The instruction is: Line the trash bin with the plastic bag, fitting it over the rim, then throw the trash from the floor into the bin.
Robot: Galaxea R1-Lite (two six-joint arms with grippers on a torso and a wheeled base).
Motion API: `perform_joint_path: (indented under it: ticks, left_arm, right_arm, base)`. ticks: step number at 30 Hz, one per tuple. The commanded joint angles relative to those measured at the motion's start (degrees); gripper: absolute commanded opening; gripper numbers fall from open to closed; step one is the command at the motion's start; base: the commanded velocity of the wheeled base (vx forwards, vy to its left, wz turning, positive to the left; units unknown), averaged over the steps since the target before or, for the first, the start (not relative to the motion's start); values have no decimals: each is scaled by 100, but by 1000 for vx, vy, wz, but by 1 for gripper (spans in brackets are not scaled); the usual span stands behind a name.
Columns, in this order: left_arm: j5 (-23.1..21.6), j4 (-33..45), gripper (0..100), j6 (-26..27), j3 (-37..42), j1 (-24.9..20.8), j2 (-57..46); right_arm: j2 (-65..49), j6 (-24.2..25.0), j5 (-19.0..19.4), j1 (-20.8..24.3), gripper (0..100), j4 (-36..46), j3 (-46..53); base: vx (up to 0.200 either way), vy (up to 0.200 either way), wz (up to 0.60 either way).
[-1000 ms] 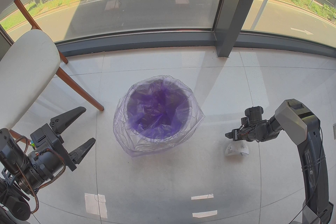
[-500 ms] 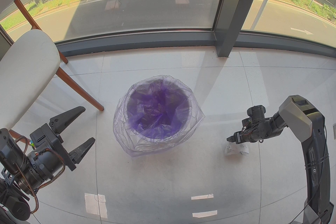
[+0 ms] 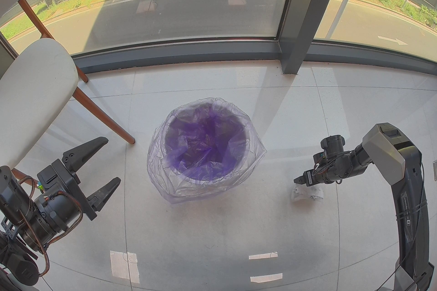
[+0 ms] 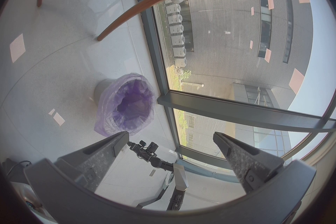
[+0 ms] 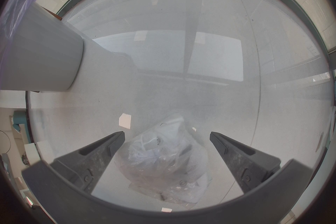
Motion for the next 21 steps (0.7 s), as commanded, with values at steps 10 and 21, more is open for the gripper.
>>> perform_joint_path:
  ticks: [10, 21]
  left_arm:
    - [-7, -102, 100, -3, 75, 94, 57]
    - [28, -102, 100, -3, 75, 103, 57]
  right_arm:
    - [182, 0, 78, 2, 100, 451, -332]
    - [244, 9, 78, 2, 0, 1128, -675]
  base:
    - [0, 0, 0]
    - [0, 0, 0]
